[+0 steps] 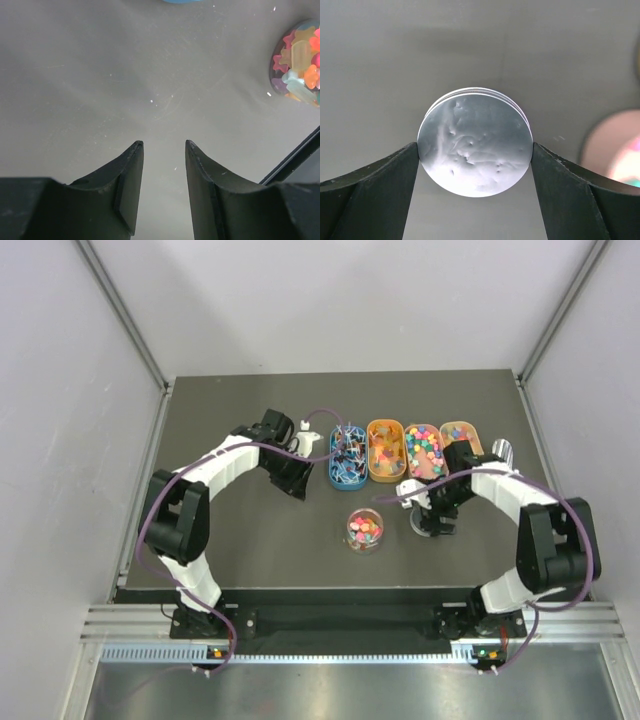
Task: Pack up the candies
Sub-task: Pick up the bottle lid at the center of the board, then close the bottle lid on the packing bottle.
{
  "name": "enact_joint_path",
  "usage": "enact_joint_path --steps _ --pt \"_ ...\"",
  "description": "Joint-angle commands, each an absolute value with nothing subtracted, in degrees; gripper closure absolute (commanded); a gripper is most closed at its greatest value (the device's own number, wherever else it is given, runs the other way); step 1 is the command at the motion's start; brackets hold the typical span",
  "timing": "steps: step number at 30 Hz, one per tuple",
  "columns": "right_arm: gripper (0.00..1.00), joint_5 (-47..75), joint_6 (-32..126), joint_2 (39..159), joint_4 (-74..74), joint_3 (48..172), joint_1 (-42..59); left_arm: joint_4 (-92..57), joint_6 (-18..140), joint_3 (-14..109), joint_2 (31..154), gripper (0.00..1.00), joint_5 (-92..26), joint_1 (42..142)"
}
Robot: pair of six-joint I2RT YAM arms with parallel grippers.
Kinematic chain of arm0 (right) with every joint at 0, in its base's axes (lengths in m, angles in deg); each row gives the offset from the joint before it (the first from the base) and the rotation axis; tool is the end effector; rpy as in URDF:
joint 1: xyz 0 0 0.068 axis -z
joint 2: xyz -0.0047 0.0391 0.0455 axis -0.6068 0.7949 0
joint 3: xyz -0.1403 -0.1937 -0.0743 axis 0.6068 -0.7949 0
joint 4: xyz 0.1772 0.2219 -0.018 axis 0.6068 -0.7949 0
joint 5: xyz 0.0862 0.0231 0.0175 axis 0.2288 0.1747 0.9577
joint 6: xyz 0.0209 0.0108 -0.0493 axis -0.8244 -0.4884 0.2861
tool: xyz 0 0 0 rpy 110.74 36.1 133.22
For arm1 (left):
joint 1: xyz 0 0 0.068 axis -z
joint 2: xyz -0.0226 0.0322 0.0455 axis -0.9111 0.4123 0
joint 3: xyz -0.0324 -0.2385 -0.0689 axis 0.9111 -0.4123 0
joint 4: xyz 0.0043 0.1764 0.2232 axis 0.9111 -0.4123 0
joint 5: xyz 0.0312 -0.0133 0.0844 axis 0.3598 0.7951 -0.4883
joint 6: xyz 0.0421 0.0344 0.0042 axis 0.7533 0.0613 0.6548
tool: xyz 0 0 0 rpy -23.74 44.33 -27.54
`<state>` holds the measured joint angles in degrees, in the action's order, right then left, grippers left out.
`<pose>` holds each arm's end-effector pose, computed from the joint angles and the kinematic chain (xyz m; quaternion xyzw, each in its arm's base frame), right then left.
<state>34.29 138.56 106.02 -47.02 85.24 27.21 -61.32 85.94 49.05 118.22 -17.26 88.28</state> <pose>0.2658 0.0650 0.1337 -0.7210 0.6483 0.1635 0.1823 0.3377 -0.1570 0.1761 0.3357 0.9030 -0.2183 0.1558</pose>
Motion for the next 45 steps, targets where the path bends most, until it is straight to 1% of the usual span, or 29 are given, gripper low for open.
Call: enact_joint_path --steps 1,6,9,10,13,17,22,28,34,45 --pt "0.16 34.8 137.0 98.3 -49.7 87.4 26.2 -59.6 86.0 49.8 117.0 0.56 -16.8 88.2" --pt "0.14 36.6 134.7 91.1 -58.4 96.3 24.1 -57.3 84.0 46.5 113.0 0.56 -16.0 86.5" --pt "0.13 36.3 132.9 89.7 -61.7 100.4 19.1 -52.3 78.2 41.4 109.1 0.57 -16.0 86.5" --pt "0.13 36.1 132.3 90.2 -62.8 101.3 16.0 -49.6 76.7 39.3 108.1 0.57 -16.2 86.5" --pt "0.13 36.8 128.9 92.7 -63.0 104.7 10.5 -47.4 73.5 37.0 105.1 0.57 -18.0 86.4" --pt "0.13 37.4 124.0 96.8 -62.2 108.2 4.7 -47.2 74.4 36.2 102.8 0.57 -18.5 86.1" --pt "0.14 36.7 122.0 102.0 -61.1 109.8 -1.7 -46.6 74.4 35.2 100.7 0.57 -17.6 86.0" --pt "0.14 37.0 121.3 106.6 -60.7 112.2 -4.9 -46.0 74.4 33.4 98.1 0.57 -17.6 85.8" --pt "0.14 36.0 121.6 109.5 -60.4 113.5 -6.1 -46.5 74.4 32.2 95.7 0.57 -17.4 84.5" --pt "0.13 33.4 122.1 110.3 -59.5 111.2 -6.1 -45.4 74.4 31.9 95.7 0.58 -16.9 83.7"
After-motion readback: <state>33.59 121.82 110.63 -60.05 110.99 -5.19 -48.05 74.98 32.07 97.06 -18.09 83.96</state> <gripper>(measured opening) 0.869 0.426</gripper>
